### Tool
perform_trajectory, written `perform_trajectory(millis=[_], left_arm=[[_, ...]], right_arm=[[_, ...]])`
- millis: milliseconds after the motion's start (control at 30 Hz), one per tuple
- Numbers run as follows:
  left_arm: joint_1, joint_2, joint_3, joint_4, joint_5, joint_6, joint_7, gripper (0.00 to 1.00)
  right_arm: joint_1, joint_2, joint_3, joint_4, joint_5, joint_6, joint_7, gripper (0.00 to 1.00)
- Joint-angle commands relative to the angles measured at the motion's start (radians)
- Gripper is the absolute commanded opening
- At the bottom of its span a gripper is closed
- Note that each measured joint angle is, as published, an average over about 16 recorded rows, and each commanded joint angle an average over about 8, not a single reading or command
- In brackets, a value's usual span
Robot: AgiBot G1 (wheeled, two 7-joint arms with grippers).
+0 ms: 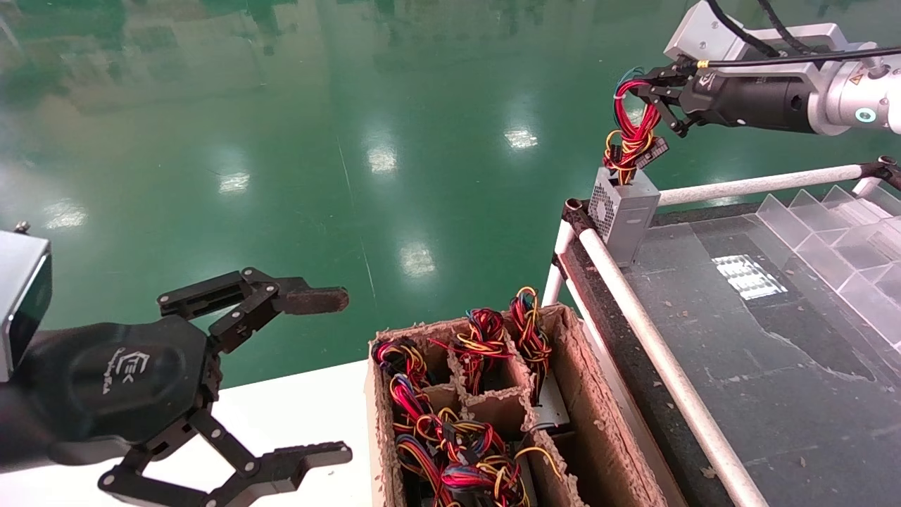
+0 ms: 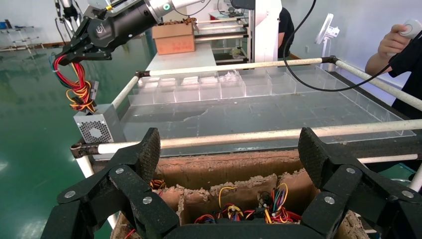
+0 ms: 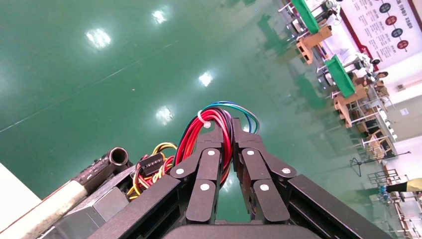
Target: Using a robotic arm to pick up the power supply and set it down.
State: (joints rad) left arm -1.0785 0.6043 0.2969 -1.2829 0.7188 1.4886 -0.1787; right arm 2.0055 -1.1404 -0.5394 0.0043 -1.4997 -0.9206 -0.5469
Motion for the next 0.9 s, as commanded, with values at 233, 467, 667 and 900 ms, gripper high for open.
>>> perform_trajectory(millis=[233, 467, 667, 900], left_arm=[[0.0, 0.0, 0.0, 0.0, 0.0, 0.0, 0.0, 1.0], [0.0, 0.0, 0.001, 0.0, -0.001, 0.0, 0.0, 1.0], [0.0, 0.0, 0.001, 0.0, -0.001, 0.0, 0.001, 1.0], [0.0, -0.001, 0.002, 0.0, -0.001, -0.001, 0.001, 1.0]], right_arm=[[-0.004, 0.0, 0.003, -0.003, 0.004, 0.009, -0.002, 1.0], [-0.004, 0.003, 0.003, -0.004, 0.005, 0.017, -0.003, 1.0], [0.0, 0.008, 0.005, -0.003, 0.007, 0.013, -0.002, 1.0], [0.01, 0.023, 0.024, -0.004, 0.035, -0.033, 0.013, 1.0]])
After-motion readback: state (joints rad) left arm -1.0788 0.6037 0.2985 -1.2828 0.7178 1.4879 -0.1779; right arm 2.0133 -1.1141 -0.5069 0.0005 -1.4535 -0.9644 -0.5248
